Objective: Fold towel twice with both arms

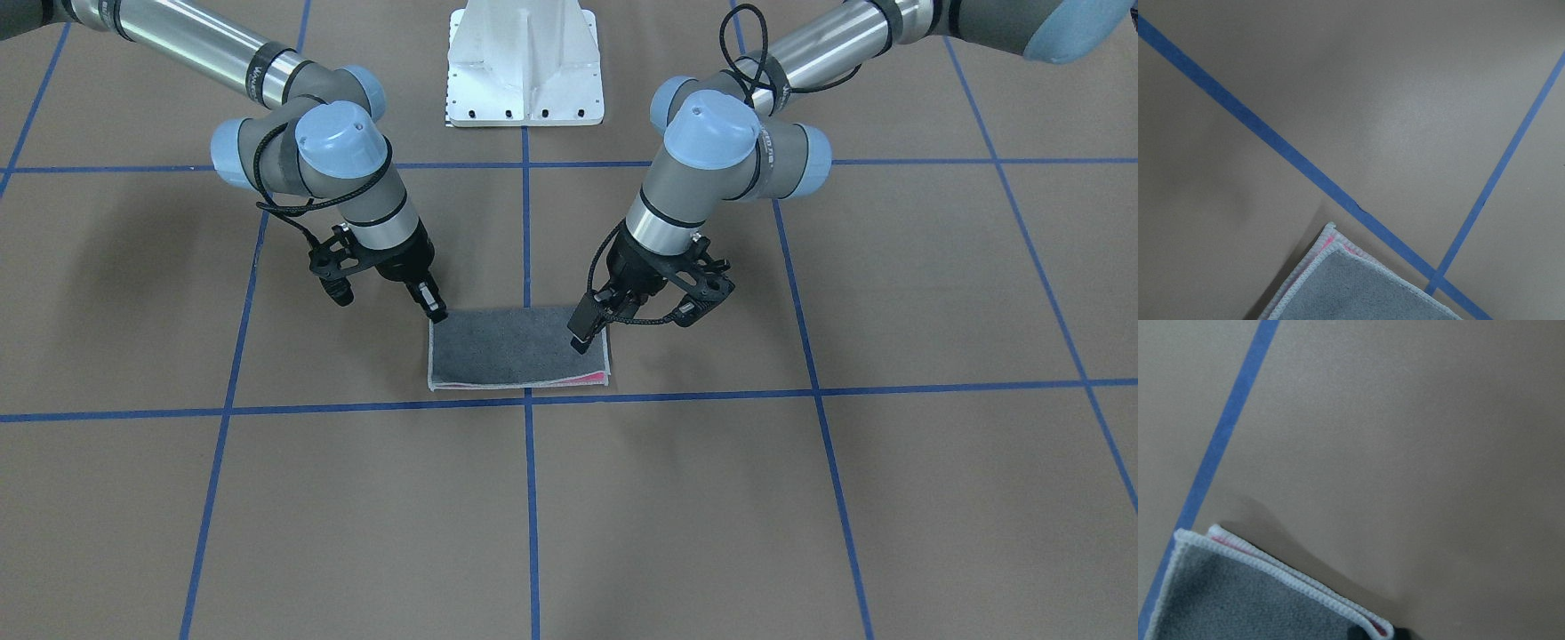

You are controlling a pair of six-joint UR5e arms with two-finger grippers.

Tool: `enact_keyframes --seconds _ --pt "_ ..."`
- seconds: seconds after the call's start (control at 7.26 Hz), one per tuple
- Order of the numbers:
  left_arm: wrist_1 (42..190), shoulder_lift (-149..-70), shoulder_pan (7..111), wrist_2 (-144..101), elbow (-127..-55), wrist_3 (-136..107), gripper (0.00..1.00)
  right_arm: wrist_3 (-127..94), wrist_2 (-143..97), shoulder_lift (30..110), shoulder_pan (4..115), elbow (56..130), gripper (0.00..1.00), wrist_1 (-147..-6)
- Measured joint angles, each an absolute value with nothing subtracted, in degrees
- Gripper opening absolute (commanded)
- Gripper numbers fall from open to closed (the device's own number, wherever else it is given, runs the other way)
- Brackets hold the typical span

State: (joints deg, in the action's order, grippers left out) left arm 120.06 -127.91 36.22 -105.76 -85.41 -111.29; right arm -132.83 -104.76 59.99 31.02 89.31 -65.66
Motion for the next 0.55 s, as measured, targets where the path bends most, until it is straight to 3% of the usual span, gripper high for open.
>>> enact_keyframes --seconds 0.55 --pt "120.06 -127.86 36.29 -105.79 -85.49 -111.32 1.00 -132.82 -104.82 61.29 30.92 92.47 0.00 -66.11"
